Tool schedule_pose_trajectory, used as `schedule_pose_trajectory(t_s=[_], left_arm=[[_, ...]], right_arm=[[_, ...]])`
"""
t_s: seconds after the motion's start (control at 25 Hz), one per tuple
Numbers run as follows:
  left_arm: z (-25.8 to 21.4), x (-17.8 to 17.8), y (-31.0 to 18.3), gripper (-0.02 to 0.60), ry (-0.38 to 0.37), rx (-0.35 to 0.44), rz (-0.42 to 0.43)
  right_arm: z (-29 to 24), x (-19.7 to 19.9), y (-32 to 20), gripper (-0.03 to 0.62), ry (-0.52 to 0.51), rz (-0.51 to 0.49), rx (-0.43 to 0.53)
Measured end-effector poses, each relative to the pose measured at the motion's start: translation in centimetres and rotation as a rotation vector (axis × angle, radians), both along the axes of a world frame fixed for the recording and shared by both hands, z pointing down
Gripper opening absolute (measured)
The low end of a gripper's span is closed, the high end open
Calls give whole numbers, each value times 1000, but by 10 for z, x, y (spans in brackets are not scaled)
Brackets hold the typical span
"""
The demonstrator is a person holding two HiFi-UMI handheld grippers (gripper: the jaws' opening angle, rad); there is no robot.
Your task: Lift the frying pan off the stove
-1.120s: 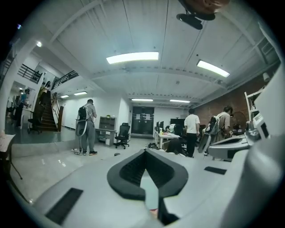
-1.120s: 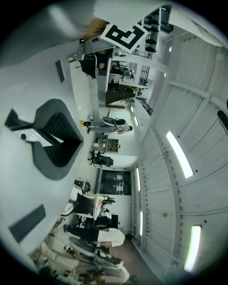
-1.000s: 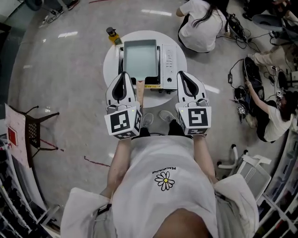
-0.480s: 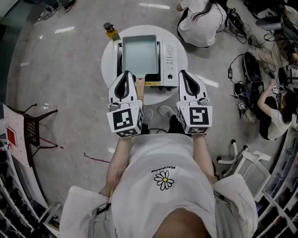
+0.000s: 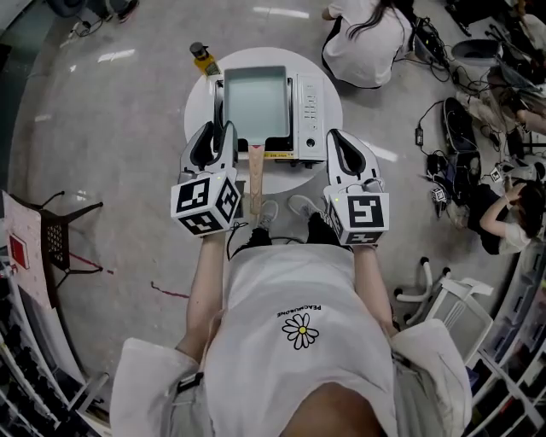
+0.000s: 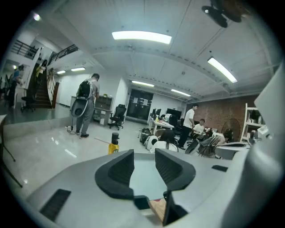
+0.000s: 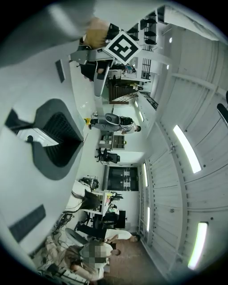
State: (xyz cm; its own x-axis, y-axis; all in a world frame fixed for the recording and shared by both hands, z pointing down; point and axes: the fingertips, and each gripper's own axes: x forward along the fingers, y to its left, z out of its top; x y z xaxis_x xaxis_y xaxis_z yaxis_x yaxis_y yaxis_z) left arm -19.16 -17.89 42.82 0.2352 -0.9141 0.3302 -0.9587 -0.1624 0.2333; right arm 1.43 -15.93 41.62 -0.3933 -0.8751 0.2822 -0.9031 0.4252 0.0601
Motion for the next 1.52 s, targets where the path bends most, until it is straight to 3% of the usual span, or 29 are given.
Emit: schedule_pose_trajectory(t_s=[0.32,0.56,0.8,0.96,1.28,1.32,1.44,1.52], left_arm=[[92,-18,16,257,340,-319,46],[147,13,46,258,820,-563,102],[137,61,56,247,1278,-637,241],[135,77,55,230,1363,-675,284],[133,102,56,189,1406,-763,427],[132,105,57,175,1406,-775,448],[133,109,60,55,1369,-803,471],[133,110,62,34,1366,-813,471]], right_arm=[[10,4,3,3,2,-1,-38],[14,1,4,3,4,-6,-51],[16,5,8,3,5,4,-63],[16,6,8,3,9,12,-63],[20,11,12,3,23,29,-73],[20,11,13,3,24,31,-74],[19,12,14,3,25,38,-73],[19,14,16,3,25,44,-73]])
